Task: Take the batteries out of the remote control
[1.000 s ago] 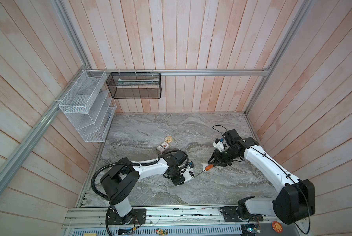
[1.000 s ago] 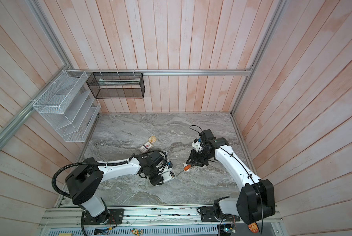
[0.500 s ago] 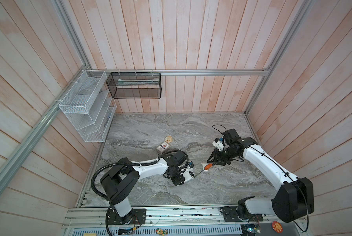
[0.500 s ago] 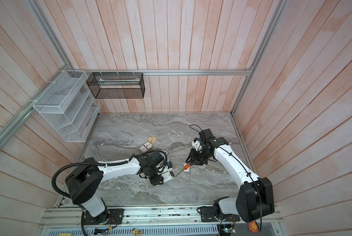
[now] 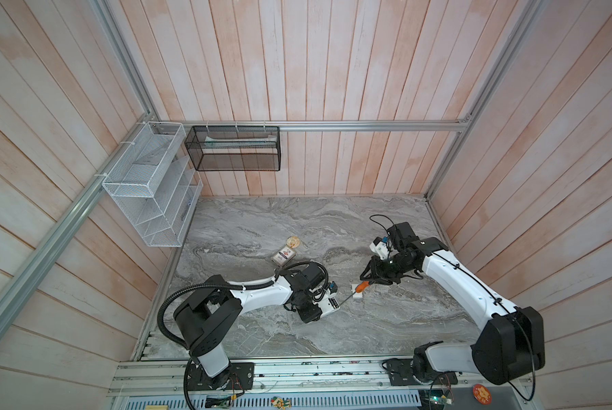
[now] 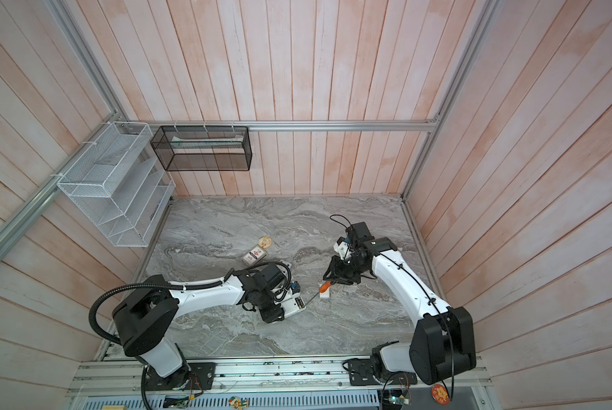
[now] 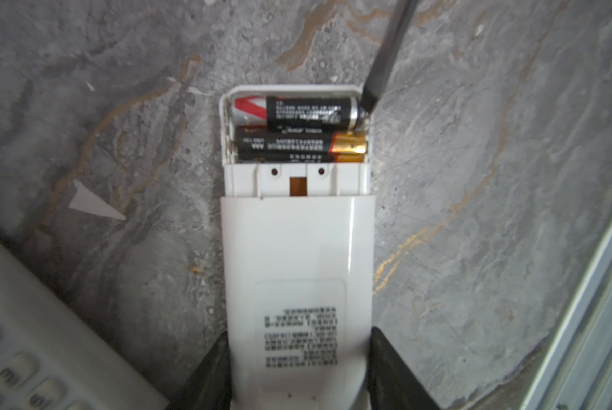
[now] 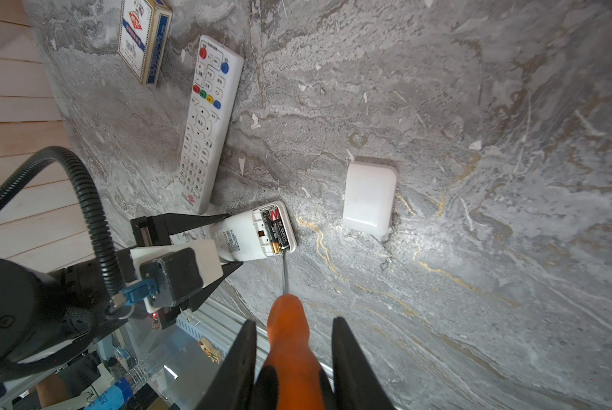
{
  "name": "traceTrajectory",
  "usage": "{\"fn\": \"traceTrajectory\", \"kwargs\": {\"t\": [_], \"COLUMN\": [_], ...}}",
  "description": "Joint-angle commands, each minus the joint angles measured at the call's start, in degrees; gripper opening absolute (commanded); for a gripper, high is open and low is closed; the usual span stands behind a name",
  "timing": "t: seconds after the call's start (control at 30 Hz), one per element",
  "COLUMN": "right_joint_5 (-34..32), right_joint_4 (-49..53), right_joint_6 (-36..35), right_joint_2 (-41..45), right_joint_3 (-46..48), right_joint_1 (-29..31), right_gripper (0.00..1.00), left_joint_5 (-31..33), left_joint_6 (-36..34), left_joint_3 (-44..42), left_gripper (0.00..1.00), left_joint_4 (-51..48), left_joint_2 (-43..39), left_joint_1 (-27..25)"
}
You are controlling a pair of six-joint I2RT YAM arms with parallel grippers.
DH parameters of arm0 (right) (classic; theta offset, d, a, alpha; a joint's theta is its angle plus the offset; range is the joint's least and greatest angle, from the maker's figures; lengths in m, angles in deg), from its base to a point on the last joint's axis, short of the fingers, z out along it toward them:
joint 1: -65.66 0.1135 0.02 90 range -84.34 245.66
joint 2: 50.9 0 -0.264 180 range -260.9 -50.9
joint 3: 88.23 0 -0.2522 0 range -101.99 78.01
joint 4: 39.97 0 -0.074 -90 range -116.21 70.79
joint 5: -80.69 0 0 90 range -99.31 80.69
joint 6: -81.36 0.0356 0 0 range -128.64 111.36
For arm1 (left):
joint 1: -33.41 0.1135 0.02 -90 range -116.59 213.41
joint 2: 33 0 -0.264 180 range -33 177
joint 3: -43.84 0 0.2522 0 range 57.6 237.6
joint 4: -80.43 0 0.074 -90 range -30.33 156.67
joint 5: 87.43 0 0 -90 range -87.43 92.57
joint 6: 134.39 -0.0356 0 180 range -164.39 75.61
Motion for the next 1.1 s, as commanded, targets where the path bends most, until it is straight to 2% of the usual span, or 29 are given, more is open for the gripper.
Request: {"fn": "traceTrajectory", "kwargs": {"t": [0.0, 0.53, 0.7, 0.9, 0.97, 1.0, 1.07], "right_joint_5": [-0.28, 2.69, -2.12, -4.89, -6.93, -5.35, -7.42], "right_joint_4": [-2.1, -7.3, 0.35, 8.62, 7.84, 6.57, 1.62], "right_joint_6": [0.93, 4.3, -3.26, -16.75, -20.7, -23.37, -27.06], "right_joint_2": [-0.77, 1.93, -0.21, -2.25, -0.93, 0.26, 3.74], "right_joint_3": [-1.76, -2.26, -7.46, -13.63, -13.24, -12.62, -10.11], "right_joint_1": [-0.32, -0.41, -0.42, 1.72, 4.88, 5.44, 6.92], "right_gripper": [0.0, 0.0, 0.0, 0.0, 0.02, 0.02, 0.0], "left_joint_5": [-0.16, -2.2, -0.45, -0.78, -1.9, -3.38, -4.51], "left_joint_6": [-0.55, 0.07, -4.96, -18.4, -22.18, -23.58, -26.12], "left_joint_3": [-2.18, -2.75, -4.23, -10.06, -11.79, -12.36, -13.6], "left_gripper": [0.23, 0.23, 0.22, 0.21, 0.2, 0.21, 0.2], "left_joint_4": [-0.92, 0.39, -0.55, -0.63, -0.95, -1.18, -0.91], "left_joint_2": [0.75, 0.88, -0.96, -7.41, -9.23, -10.05, -11.65], "left_joint_1": [-1.08, -1.04, -1.09, -0.41, 0.94, 1.74, 3.04]}}
